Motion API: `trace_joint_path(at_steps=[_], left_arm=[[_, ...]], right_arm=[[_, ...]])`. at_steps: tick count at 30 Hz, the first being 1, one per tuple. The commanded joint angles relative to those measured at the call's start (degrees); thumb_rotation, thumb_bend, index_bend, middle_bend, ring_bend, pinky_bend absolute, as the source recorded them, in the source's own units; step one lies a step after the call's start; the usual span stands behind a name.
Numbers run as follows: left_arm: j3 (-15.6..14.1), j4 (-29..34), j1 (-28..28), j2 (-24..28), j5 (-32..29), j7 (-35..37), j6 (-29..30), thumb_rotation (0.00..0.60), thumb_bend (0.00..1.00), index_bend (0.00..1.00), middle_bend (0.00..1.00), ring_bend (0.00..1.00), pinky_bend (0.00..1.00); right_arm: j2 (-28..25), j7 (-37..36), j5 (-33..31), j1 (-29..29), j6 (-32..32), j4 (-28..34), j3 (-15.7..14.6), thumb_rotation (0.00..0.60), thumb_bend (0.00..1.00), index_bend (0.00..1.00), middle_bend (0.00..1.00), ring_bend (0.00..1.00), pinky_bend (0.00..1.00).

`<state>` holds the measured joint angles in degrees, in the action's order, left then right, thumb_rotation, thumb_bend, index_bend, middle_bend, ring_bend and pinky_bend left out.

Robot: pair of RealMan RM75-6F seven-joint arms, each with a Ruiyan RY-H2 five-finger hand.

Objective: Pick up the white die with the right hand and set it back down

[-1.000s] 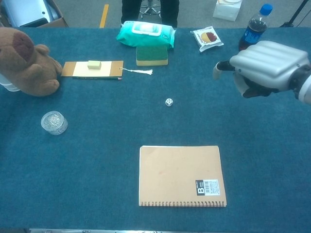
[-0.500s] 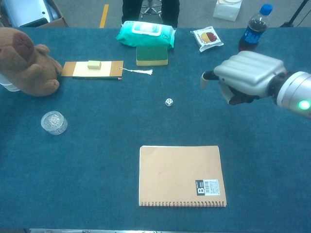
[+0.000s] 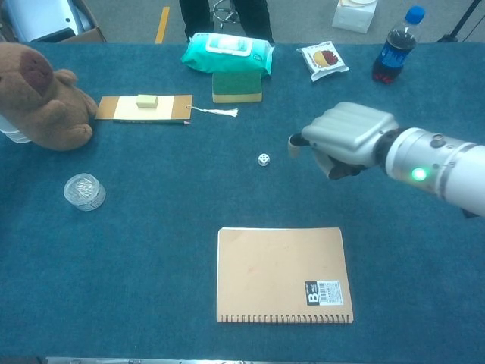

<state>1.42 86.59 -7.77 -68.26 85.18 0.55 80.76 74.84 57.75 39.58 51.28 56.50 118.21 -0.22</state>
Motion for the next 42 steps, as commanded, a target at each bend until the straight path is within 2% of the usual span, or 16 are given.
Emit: trace_joint_path(at_steps=[1,18,24,30,42], left_arm=[[-0.07,-0.01,0.07,0.03,0.03,0.12,0.05,0.6,0.16,0.21,0.21,0.17,0.4],[-0.37,-2.75,0.19,-1.06,-0.32,3.01,-0.65,0.6,0.16,0.21,0.22,0.17,0.4],[-0.45,-3.8,0.06,-1.48,-0.53,3.94,-1.28,0.6,0.16,0.21,0.22,0.17,0.4],[-0.62,-4.35,0.3,-1.69,-0.26,4.7,-0.93,0.6,0.16,0.21,0.23,0.17,0.4],[-0.75,-5.2,0.28,-1.99,-0.41,5.55,-1.42,0.6,0.16,0.21,0.23,0.17,0.4]], right_arm=[[1.79,0.4,-1.95,1.57,-0.54,-1.69,-0.57,0.6,1.0,0.28,1.0,0.96,1.0],[8.93,-1.59,-7.67,7.25,-1.27,-9.16,-1.38,0.6,1.0,0.28,1.0,0.96,1.0],[11.09,-3.26,-7.4,8.01,-1.7,-11.88,-1.68,0.6,1.0,0.28,1.0,0.96,1.0],[13.48,-4.67,-6.06,7.8,0.47,-14.31,-1.41,0.6,1.0,0.28,1.0,0.97,1.0],[15.31,-6.07,-6.78,8.3,0.5,-17.52,-0.85,0.6,1.0,0.28,1.0,0.97,1.0]])
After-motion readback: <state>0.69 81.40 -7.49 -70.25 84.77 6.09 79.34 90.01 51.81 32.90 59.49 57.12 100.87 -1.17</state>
